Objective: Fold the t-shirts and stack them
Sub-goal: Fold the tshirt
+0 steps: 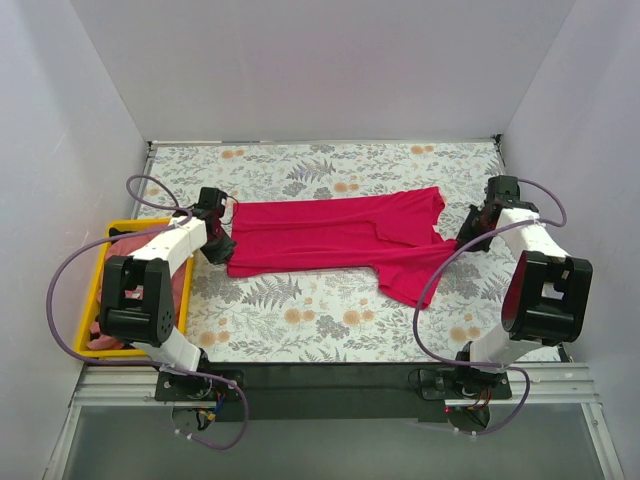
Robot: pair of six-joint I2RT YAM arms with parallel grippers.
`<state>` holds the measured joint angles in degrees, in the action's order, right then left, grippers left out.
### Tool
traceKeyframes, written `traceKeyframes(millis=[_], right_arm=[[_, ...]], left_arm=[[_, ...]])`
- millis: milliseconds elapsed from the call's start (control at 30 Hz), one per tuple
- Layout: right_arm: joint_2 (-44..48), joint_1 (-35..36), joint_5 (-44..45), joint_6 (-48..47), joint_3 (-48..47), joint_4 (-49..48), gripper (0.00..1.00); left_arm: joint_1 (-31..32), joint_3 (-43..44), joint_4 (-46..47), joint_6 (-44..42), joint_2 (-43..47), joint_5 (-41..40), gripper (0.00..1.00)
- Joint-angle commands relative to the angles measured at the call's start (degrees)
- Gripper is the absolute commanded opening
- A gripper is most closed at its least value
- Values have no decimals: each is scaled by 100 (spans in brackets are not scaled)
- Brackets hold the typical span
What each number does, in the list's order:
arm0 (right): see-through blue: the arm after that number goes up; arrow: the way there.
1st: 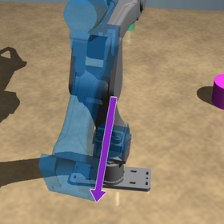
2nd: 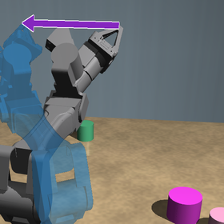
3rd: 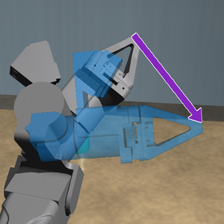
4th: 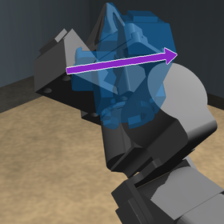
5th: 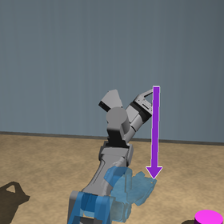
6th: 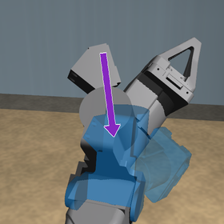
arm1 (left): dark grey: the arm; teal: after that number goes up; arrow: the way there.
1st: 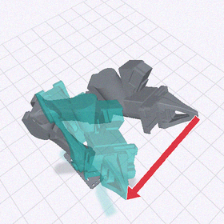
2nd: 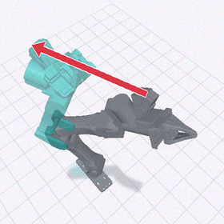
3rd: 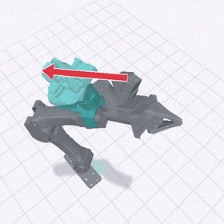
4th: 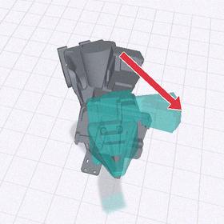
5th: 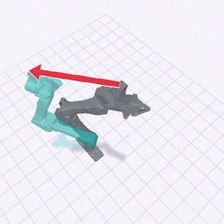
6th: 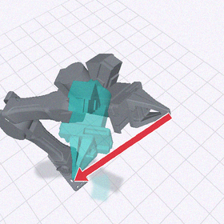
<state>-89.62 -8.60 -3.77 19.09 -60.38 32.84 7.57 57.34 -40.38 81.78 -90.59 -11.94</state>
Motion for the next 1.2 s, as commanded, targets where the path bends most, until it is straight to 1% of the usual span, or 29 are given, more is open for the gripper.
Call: traceKeyframes(millis=[0,233,467,733,1033,1133,1167], right_arm=[[-169,-10,69,-125,-369,-67,1],[-424,25,25,-134,-536,-76,1],[-574,60,140,-178,-615,-111,1],[-670,69,184,-178,-659,-138,1],[-741,113,122,-230,-650,-225,1],[-741,130,113,-230,-677,-234,1],[-732,131,87,-257,-694,-243,3]], left_arm=[[-63,286,153,-197,-73,-247,0],[-72,374,276,-303,-222,-396,0],[-72,427,461,-382,-381,-300,0],[-72,734,558,-514,-477,-396,0],[-72,647,663,-391,-741,-519,0],[-72,620,742,-347,-794,-467,2],[-72,620,760,-338,-803,-441,6]])
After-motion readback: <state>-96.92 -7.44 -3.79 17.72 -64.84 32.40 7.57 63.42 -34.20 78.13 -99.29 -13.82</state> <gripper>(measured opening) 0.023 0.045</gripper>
